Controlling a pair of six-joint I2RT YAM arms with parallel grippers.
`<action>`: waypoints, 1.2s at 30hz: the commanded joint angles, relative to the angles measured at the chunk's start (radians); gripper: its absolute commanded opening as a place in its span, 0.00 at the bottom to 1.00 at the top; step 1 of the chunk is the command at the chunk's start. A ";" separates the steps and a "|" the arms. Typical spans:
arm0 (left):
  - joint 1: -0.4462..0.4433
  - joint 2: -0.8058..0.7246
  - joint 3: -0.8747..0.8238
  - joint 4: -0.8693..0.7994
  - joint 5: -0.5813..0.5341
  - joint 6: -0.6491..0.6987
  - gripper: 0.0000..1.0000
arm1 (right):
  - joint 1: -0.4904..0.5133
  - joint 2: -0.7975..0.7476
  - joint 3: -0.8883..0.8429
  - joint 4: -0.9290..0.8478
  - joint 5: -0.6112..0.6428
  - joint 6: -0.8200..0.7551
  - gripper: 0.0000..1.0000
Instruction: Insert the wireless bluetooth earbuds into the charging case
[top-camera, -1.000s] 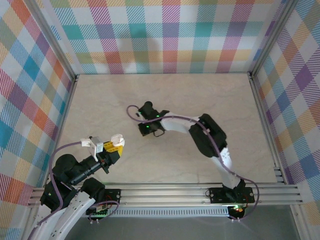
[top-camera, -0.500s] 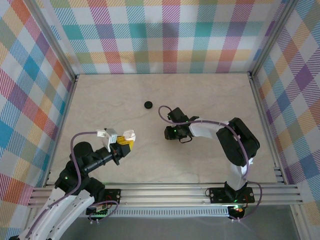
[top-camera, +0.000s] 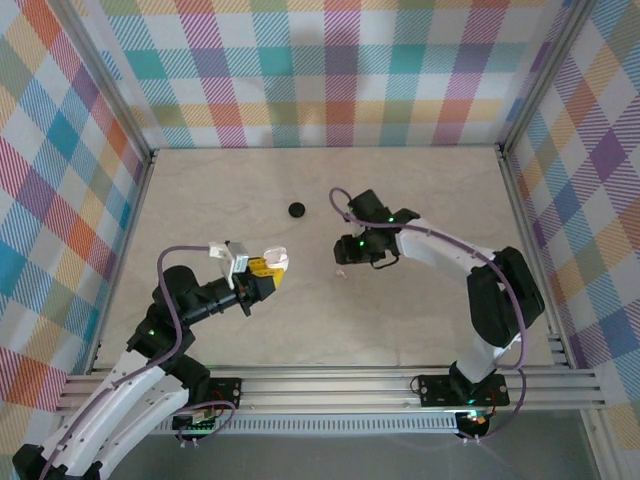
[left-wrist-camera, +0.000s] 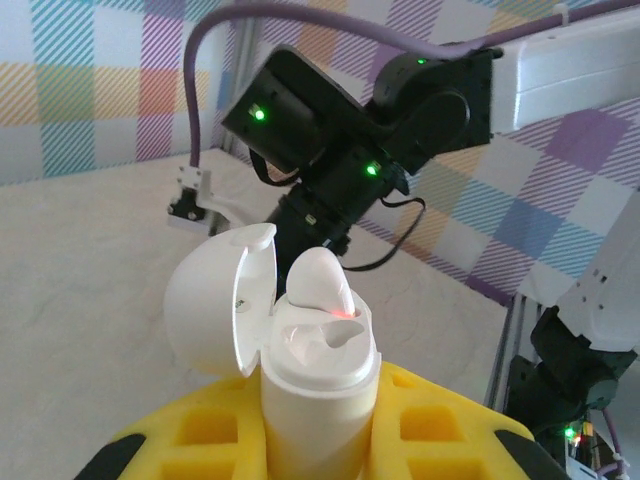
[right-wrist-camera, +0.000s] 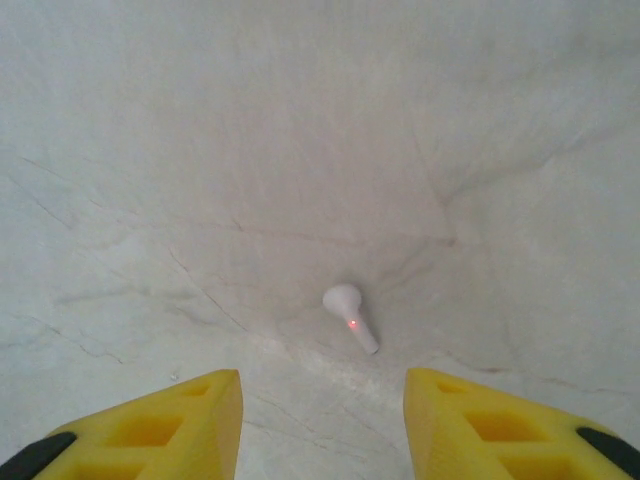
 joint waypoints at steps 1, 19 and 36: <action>-0.004 0.048 0.022 0.181 0.071 0.007 0.00 | -0.036 0.012 0.034 -0.072 -0.061 -0.109 0.45; -0.099 0.215 0.060 0.308 0.091 0.131 0.00 | -0.048 0.265 0.158 -0.187 -0.254 -0.298 0.52; -0.099 0.069 0.034 0.141 0.017 0.179 0.00 | 0.032 0.282 0.014 0.026 -0.274 -0.067 0.52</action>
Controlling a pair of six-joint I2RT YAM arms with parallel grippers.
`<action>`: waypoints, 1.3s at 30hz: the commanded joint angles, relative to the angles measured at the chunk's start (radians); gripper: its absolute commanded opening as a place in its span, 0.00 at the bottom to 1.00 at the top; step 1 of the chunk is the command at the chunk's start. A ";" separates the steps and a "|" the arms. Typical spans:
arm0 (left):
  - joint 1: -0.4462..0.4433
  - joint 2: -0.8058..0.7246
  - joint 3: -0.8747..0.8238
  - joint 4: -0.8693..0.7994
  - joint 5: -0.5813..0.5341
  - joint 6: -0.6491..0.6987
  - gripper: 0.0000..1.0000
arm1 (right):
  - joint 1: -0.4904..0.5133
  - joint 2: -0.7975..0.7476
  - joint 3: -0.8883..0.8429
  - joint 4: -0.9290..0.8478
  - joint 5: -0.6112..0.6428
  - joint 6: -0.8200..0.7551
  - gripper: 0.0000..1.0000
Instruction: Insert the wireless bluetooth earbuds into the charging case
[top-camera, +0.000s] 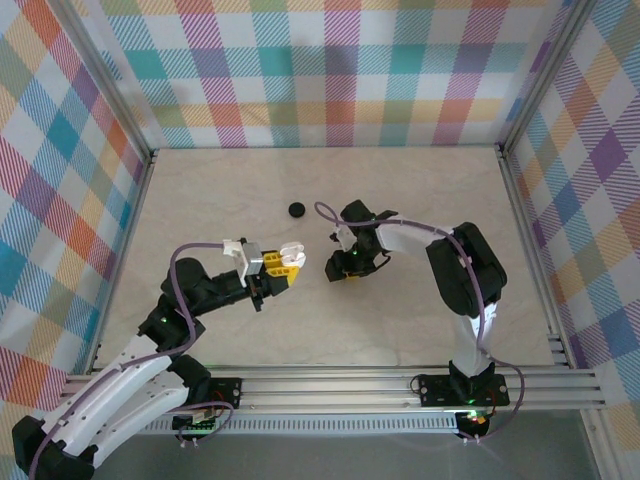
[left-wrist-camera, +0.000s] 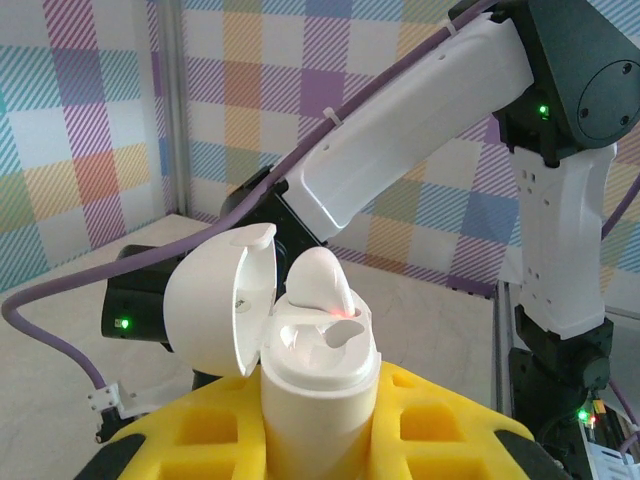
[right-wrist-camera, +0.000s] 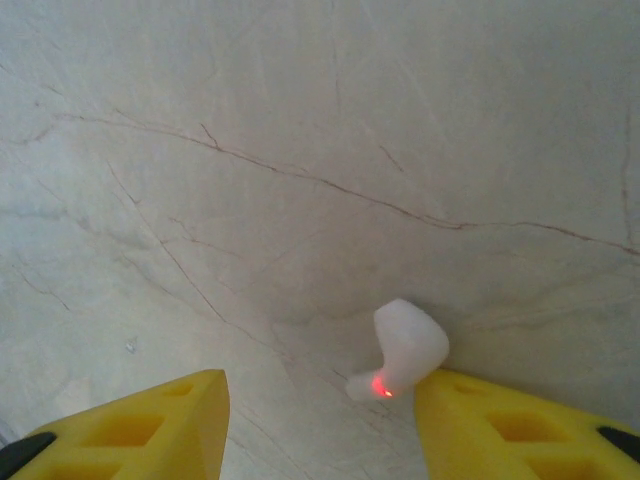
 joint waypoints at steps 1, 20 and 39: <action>-0.012 -0.035 -0.008 -0.017 -0.023 0.016 0.00 | 0.036 0.012 -0.029 0.043 -0.018 0.075 0.51; -0.015 0.033 -0.044 0.086 -0.001 -0.032 0.00 | 0.052 -0.140 -0.097 0.071 0.214 0.436 0.51; -0.114 0.248 -0.113 0.382 0.050 -0.028 0.00 | 0.092 -0.096 -0.051 0.079 0.304 0.590 0.38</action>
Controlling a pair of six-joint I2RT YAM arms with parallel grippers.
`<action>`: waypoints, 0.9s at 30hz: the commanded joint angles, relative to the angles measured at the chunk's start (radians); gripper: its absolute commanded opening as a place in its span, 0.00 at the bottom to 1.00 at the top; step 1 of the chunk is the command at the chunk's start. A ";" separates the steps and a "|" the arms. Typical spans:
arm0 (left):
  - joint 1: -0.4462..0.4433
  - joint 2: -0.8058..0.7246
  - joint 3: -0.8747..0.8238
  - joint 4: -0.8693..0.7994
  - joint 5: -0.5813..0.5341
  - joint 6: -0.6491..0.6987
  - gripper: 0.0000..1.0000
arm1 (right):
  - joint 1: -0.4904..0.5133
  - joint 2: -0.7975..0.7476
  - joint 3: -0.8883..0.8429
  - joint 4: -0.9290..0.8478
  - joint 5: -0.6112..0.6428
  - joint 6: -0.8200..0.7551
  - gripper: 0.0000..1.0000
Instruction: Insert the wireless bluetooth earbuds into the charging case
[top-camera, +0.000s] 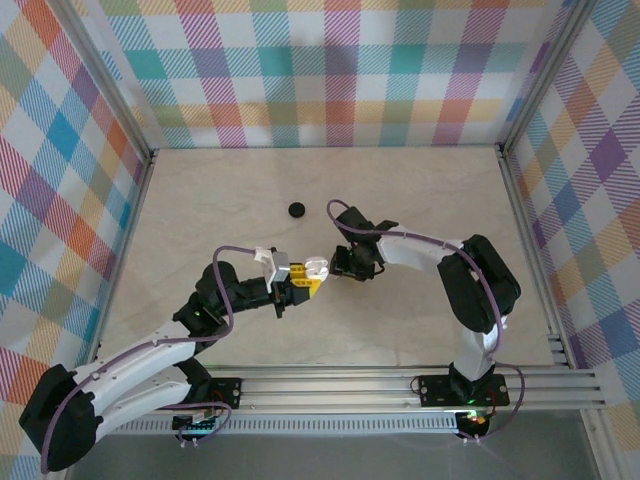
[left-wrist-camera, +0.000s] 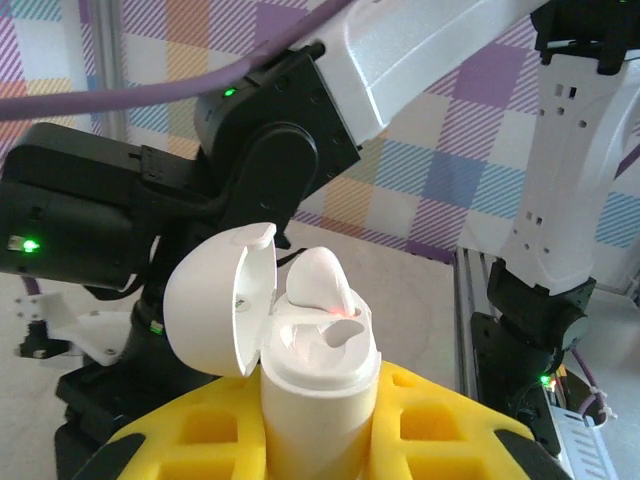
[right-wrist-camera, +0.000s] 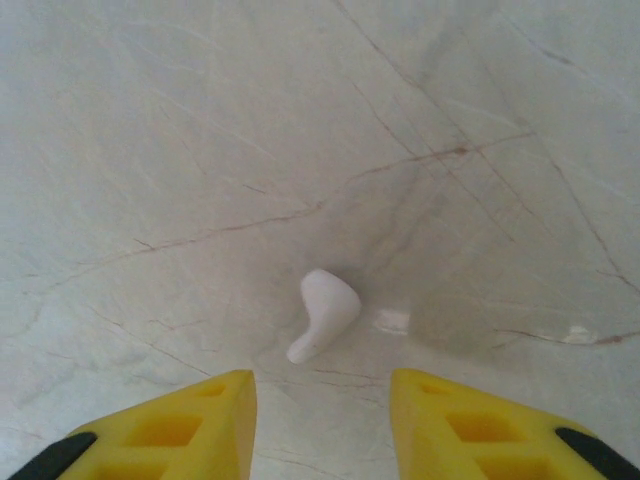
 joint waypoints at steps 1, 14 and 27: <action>-0.015 0.002 0.022 0.047 0.035 0.031 0.00 | 0.010 0.032 0.043 -0.015 0.020 0.020 0.37; -0.022 -0.026 0.021 -0.015 0.038 0.065 0.00 | 0.010 0.111 0.125 -0.096 0.044 0.002 0.33; -0.022 -0.042 0.011 -0.031 0.040 0.073 0.00 | 0.010 0.165 0.174 -0.125 0.037 -0.014 0.27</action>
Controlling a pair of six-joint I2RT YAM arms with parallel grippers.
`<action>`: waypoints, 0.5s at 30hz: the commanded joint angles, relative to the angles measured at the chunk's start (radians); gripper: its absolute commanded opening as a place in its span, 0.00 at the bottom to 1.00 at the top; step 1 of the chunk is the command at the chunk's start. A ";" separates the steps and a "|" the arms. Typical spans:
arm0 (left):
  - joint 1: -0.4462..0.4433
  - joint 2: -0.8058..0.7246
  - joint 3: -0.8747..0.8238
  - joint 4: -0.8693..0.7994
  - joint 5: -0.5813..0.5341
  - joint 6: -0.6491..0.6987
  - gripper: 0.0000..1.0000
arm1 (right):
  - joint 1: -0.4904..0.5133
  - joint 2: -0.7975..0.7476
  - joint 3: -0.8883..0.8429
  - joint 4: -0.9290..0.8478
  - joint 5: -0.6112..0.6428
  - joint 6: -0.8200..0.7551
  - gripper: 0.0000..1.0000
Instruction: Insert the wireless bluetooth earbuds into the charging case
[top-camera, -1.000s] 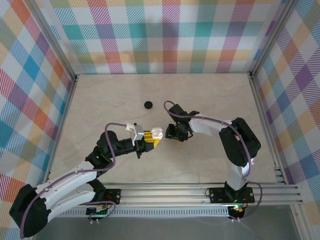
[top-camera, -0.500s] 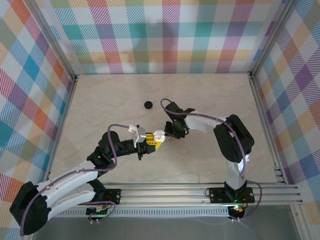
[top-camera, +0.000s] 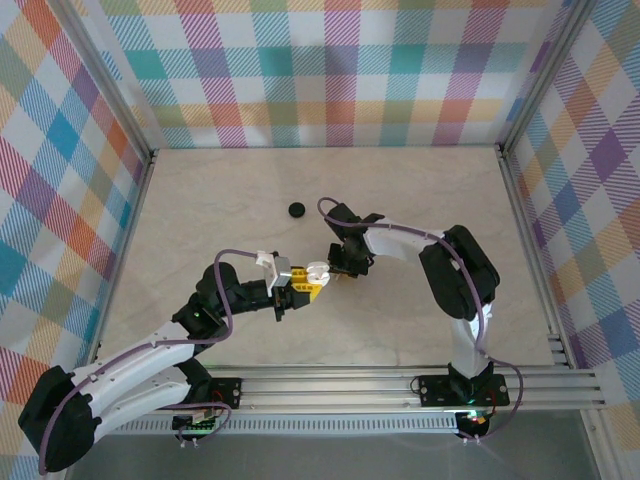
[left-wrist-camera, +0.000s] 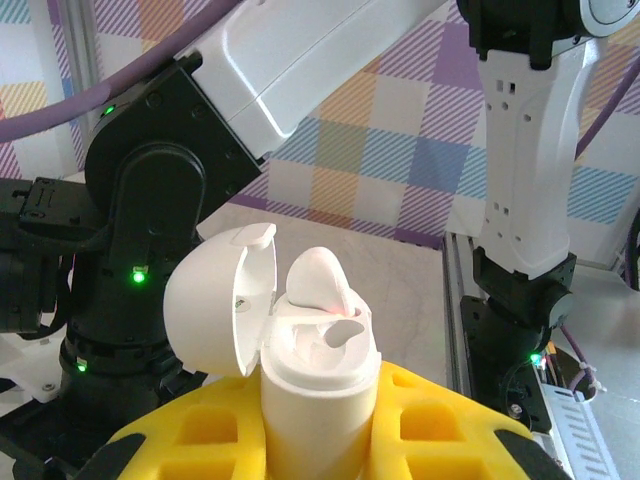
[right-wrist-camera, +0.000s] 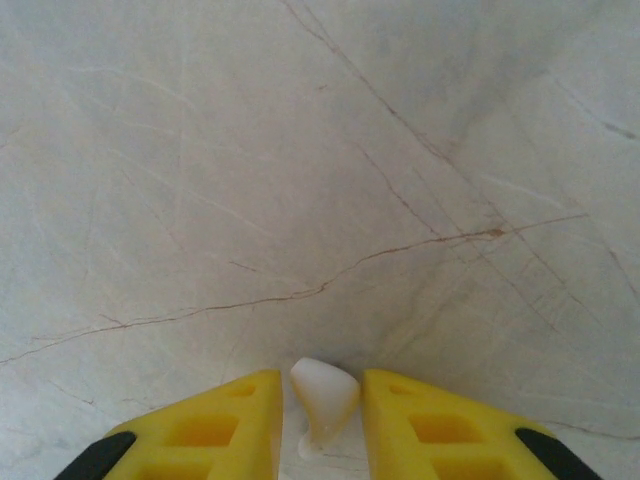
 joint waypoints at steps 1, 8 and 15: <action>-0.011 -0.024 0.009 -0.002 0.017 0.022 0.00 | 0.005 0.031 0.039 -0.039 0.010 -0.021 0.27; -0.012 -0.037 0.003 -0.013 0.011 0.020 0.00 | 0.005 0.046 0.062 -0.064 0.016 -0.052 0.12; -0.012 -0.076 -0.018 -0.008 -0.029 0.016 0.00 | 0.003 -0.053 0.052 -0.042 0.034 -0.120 0.05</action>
